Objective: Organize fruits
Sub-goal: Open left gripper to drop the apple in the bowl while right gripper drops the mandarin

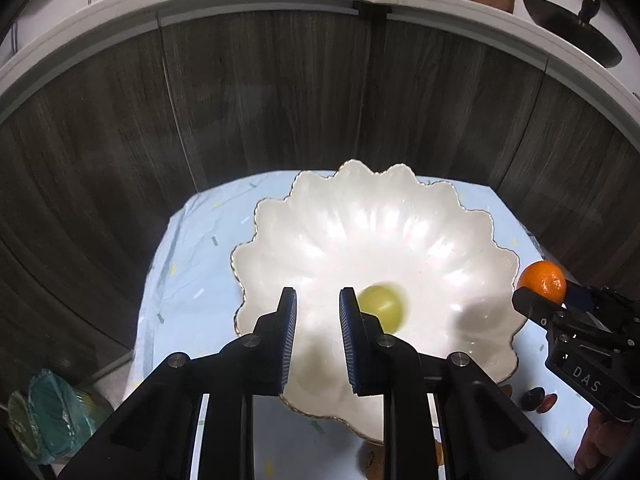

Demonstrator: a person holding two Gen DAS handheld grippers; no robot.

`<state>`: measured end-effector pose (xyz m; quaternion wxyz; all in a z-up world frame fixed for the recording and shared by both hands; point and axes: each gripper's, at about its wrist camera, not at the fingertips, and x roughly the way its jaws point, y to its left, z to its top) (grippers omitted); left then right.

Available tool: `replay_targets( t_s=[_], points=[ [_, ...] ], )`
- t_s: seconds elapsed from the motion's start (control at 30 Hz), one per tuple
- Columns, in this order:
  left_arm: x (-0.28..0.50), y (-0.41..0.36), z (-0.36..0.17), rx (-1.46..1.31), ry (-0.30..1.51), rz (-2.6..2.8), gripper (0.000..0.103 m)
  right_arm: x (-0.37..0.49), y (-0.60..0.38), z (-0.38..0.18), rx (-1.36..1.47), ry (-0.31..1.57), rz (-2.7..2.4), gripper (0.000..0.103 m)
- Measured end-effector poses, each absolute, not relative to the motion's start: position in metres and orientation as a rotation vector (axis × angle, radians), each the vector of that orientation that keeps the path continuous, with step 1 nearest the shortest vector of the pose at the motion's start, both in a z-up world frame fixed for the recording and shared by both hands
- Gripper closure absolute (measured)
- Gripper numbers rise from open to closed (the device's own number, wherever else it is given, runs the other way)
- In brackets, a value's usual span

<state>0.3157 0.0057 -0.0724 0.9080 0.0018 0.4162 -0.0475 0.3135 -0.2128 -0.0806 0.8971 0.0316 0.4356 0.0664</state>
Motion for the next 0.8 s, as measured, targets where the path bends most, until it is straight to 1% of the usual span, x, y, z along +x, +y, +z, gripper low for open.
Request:
replay_targets(
  t_s=[0.03,0.1,0.17,0.2,0.33,0.57,0.6,0.7,0.73,0.8],
  points=[
    [0.316,0.006,-0.073,0.002,0.863,-0.095,0.080,0.314,-0.212,-0.081,0.066,0.908,0.139,0.059],
    [0.314,0.006,-0.072,0.010,0.856,-0.081,0.076,0.313,-0.212,-0.081,0.064,0.912,0.138,0.059],
    [0.311,0.006,-0.071,0.014,0.844,-0.074,0.064,0.313,-0.212,-0.082,0.068,0.916,0.133,0.059],
    [0.310,0.006,-0.070,0.020,0.838,-0.067,0.062,0.314,-0.213,-0.082,0.071,0.920,0.134,0.059],
    [0.307,0.007,-0.067,0.027,0.825,-0.058,0.049,0.314,-0.213,-0.084,0.077,0.932,0.133,0.058],
    [0.304,0.007,-0.063,0.044,0.811,-0.044,0.045,0.311,-0.215,-0.086,0.081,0.940,0.132,0.057],
    [0.304,0.007,-0.062,0.042,0.811,-0.044,0.045,0.310,-0.215,-0.085,0.081,0.935,0.130,0.055],
    [0.301,0.008,-0.061,0.041,0.804,-0.041,0.041,0.307,-0.215,-0.079,0.076,0.911,0.126,0.043],
    [0.300,0.008,-0.060,0.040,0.801,-0.040,0.039,0.307,-0.215,-0.078,0.075,0.906,0.126,0.040],
    [0.299,0.009,-0.059,0.036,0.800,-0.040,0.039,0.306,-0.215,-0.074,0.072,0.897,0.125,0.040]
  ],
)
